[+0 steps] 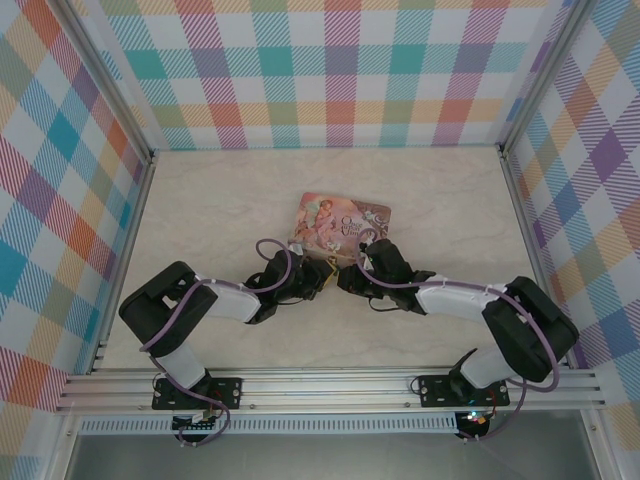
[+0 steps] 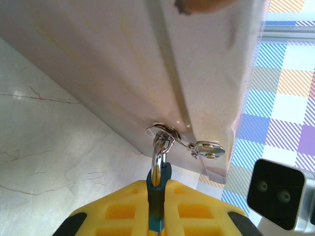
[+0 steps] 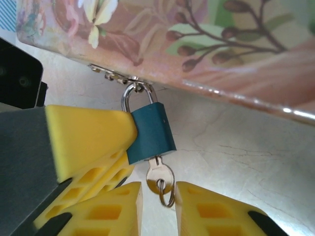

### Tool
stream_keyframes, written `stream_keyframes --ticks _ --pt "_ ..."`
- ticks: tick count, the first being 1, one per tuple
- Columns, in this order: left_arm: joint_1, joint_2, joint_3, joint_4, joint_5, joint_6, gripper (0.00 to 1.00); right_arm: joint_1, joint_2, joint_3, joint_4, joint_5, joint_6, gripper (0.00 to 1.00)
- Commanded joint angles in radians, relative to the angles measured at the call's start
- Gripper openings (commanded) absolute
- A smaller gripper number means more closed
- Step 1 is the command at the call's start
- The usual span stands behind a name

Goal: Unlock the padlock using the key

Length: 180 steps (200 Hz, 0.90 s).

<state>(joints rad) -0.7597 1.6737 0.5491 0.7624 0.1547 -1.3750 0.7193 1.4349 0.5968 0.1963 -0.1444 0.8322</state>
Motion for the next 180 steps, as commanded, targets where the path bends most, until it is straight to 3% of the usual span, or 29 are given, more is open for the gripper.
stream_keyframes --ticks 1,45,90,134,180 --pt "-0.016 -0.027 0.017 0.013 -0.029 0.0 0.0 -0.01 -0.069 -0.001 -0.064 0.037 -0.062 0.29" --pt "-0.016 -0.03 0.027 -0.002 -0.027 0.008 0.0 -0.023 -0.176 0.007 -0.193 0.111 -0.249 0.41" --pt "-0.012 -0.051 0.038 -0.033 -0.03 0.007 0.0 -0.008 -0.263 -0.005 -0.191 0.208 -0.602 0.44" --pt "0.001 -0.075 0.038 -0.063 -0.023 -0.017 0.0 0.144 -0.3 -0.013 -0.134 0.436 -0.89 0.47" --pt "0.024 -0.1 0.047 -0.072 0.008 -0.042 0.0 0.277 -0.201 0.006 -0.08 0.669 -1.124 0.56"
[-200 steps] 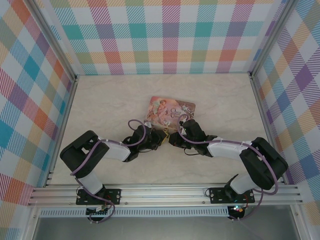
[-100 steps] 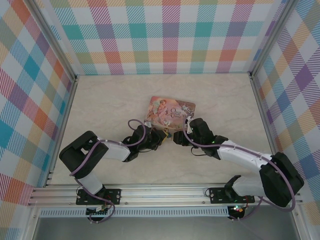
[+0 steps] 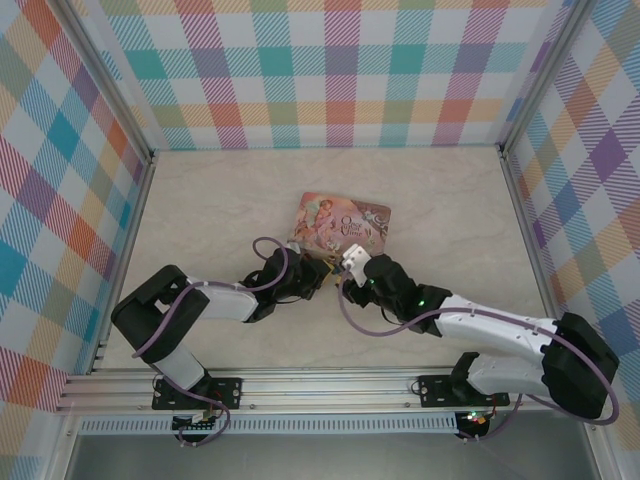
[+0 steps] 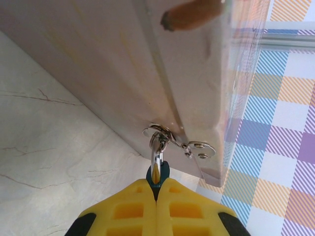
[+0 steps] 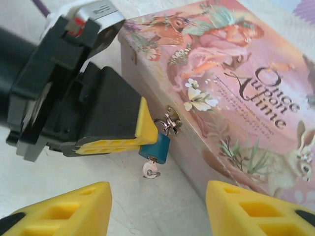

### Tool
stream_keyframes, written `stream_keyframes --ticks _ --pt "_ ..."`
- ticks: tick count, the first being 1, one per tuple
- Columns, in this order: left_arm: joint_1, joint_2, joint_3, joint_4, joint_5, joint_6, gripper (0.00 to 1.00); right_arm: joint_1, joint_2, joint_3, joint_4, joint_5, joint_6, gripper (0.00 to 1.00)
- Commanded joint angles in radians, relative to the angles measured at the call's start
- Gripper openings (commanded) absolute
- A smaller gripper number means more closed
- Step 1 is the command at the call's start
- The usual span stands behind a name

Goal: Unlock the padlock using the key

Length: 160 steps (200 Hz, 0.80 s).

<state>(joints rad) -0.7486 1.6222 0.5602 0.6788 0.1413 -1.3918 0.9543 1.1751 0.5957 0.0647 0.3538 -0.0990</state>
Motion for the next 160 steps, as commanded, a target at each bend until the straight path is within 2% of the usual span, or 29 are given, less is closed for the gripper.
stream_keyframes --ticks 1,42,77,101,160 --pt "0.014 -0.048 0.036 0.011 0.022 -0.025 0.0 0.043 0.063 0.008 0.054 0.174 -0.197 0.56" --pt "0.026 -0.064 0.041 -0.005 0.036 -0.031 0.0 0.054 0.157 0.009 0.109 0.204 -0.314 0.68" --pt "0.029 -0.061 0.044 0.0 0.047 -0.039 0.0 0.052 0.216 0.011 0.163 0.205 -0.37 0.69" --pt "0.03 -0.061 0.043 0.0 0.049 -0.038 0.0 0.053 0.255 0.015 0.198 0.216 -0.39 0.67" --pt "0.031 -0.061 0.041 0.001 0.051 -0.038 0.0 0.053 0.314 0.042 0.241 0.216 -0.383 0.56"
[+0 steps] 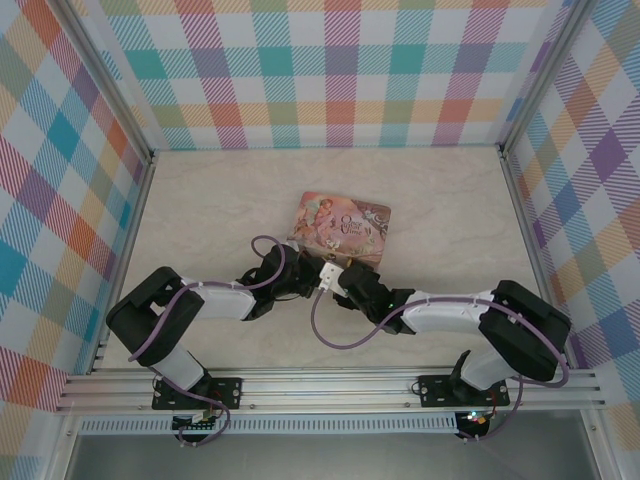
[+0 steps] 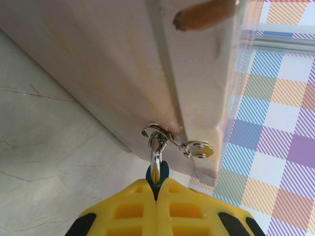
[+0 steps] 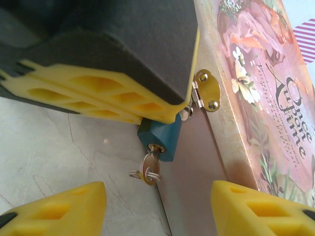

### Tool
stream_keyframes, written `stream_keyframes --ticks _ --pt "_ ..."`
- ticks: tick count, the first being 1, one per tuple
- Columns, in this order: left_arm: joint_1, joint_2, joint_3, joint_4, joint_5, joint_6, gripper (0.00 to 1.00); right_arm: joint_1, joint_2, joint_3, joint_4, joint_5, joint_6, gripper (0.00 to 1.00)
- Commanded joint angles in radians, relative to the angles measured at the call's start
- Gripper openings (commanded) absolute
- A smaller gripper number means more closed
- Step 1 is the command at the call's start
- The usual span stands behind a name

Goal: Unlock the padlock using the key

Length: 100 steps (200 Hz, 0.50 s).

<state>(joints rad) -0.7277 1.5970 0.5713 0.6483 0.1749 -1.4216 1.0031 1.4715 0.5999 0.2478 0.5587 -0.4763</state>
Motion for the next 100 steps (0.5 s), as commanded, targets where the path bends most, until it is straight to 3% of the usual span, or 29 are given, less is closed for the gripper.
stream_keyframes --ticks 1,100 --pt "0.01 -0.035 0.03 0.032 0.018 -0.009 0.0 0.004 0.018 0.038 0.059 0.011 -0.006 0.55" --pt "0.01 -0.032 0.025 0.037 0.021 -0.013 0.0 -0.004 0.048 0.061 0.085 0.008 0.045 0.26"
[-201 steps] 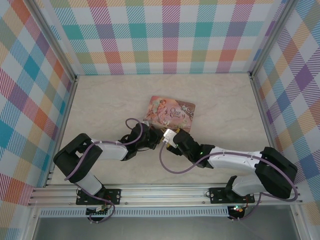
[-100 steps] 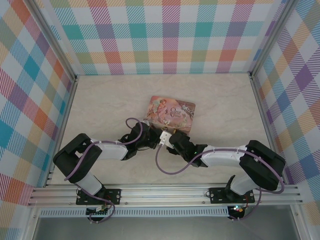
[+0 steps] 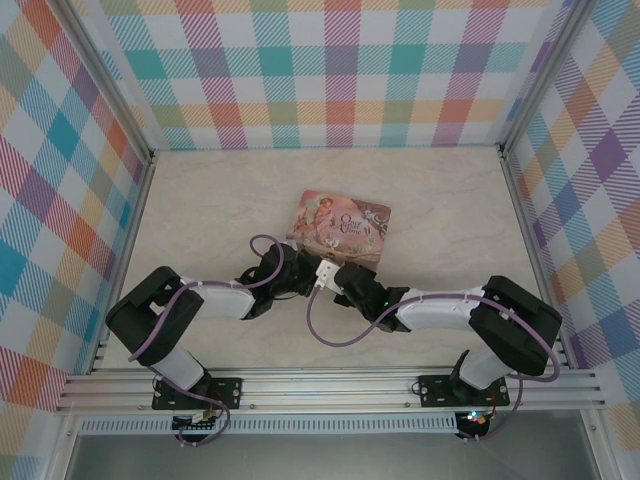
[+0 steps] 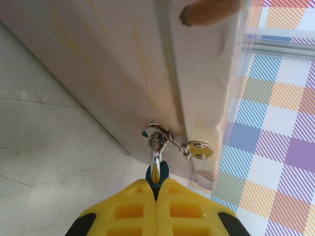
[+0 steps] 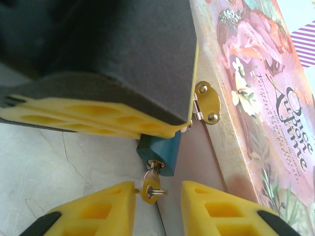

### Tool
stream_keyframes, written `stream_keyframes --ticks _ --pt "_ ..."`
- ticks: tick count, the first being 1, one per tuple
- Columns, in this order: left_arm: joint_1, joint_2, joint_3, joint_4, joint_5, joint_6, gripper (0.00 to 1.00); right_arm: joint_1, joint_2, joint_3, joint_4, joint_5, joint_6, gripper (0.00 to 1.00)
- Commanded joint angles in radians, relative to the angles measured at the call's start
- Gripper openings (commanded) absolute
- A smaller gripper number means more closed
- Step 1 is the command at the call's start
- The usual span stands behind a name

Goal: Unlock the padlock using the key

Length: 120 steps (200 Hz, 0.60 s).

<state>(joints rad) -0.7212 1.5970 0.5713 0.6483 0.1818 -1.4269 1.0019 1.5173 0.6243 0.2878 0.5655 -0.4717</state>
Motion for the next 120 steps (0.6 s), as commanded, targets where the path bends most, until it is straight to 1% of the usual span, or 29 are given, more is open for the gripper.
stream_keyframes --ticks 1,55,76,120 --pt "0.003 -0.032 0.024 0.038 0.014 -0.007 0.0 -0.003 0.002 0.037 0.045 0.001 0.042 0.25" --pt "0.002 -0.017 0.027 0.045 0.02 -0.009 0.0 -0.01 -0.021 0.032 0.05 -0.054 0.123 0.1" --pt "0.002 -0.011 0.025 0.044 0.021 -0.009 0.0 -0.023 -0.033 0.031 0.045 -0.108 0.172 0.07" --pt "0.0 0.004 0.022 0.042 0.015 -0.004 0.0 -0.067 -0.048 0.034 0.021 -0.274 0.307 0.06"
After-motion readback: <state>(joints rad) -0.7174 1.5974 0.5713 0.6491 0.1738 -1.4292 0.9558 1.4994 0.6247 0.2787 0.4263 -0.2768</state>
